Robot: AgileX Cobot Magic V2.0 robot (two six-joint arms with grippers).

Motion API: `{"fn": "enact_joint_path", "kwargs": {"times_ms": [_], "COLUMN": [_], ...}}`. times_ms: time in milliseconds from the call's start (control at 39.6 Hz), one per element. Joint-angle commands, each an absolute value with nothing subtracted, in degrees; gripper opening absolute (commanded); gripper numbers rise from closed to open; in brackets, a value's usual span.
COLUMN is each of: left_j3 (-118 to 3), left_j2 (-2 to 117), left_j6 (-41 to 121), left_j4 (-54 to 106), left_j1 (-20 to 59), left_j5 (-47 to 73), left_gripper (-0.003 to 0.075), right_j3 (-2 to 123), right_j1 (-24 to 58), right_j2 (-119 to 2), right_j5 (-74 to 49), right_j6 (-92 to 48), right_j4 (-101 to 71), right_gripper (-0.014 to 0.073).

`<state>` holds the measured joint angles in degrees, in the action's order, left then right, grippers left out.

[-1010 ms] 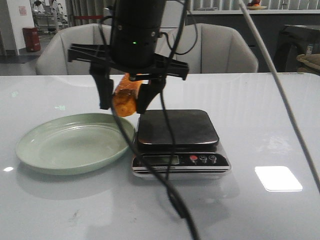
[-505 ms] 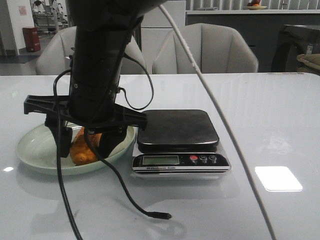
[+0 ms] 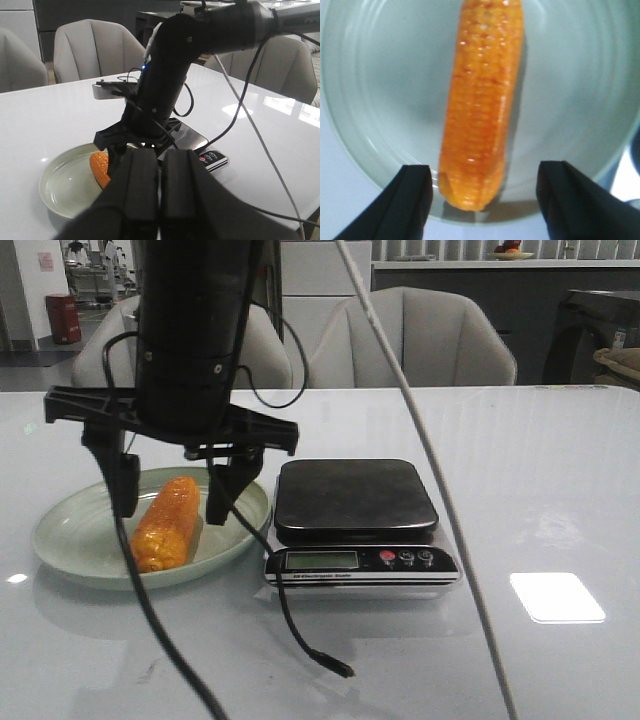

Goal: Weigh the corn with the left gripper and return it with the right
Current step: 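Lower the corn onto the green plate and open the right gripper, then raise the right gripper away from the plate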

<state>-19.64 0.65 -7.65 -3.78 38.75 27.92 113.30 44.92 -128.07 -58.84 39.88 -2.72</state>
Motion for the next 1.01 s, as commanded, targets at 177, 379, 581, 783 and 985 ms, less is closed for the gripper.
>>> {"fn": "enact_joint_path", "kwargs": {"times_ms": [177, 379, 581, 783, 985], "left_j3": [-21.1, -21.1, -21.1, -21.1, -21.1], "left_j2": [1.2, 1.2, 1.2, 1.2, 1.2], "left_j6": [-7.6, -7.6, -7.6, -7.6, -7.6], "left_j4": [-3.8, -3.8, -3.8, -3.8, -3.8], "left_j1": [38.6, 38.6, 38.6, 38.6, 38.6], "left_j5": [23.5, 23.5, 23.5, 23.5, 23.5], "left_gripper": [0.0114, 0.0114, 0.0114, 0.0114, 0.0114], "right_j3": [115.8, 114.4, 109.4, 97.9, 80.6], "right_j1": [37.3, 34.1, 32.4, 32.4, 32.4], "right_j2": [-116.6, -109.6, -99.9, -88.5, -76.4], "right_j5": [-70.3, -71.1, -67.2, -56.8, -43.5], "right_j6": [23.8, 14.7, 8.8, 3.9, 3.8], "right_j4": [-1.4, -1.5, -4.2, -7.0, -7.0], "right_gripper": [0.0545, 0.0545, 0.0545, 0.0545, 0.0545]}}
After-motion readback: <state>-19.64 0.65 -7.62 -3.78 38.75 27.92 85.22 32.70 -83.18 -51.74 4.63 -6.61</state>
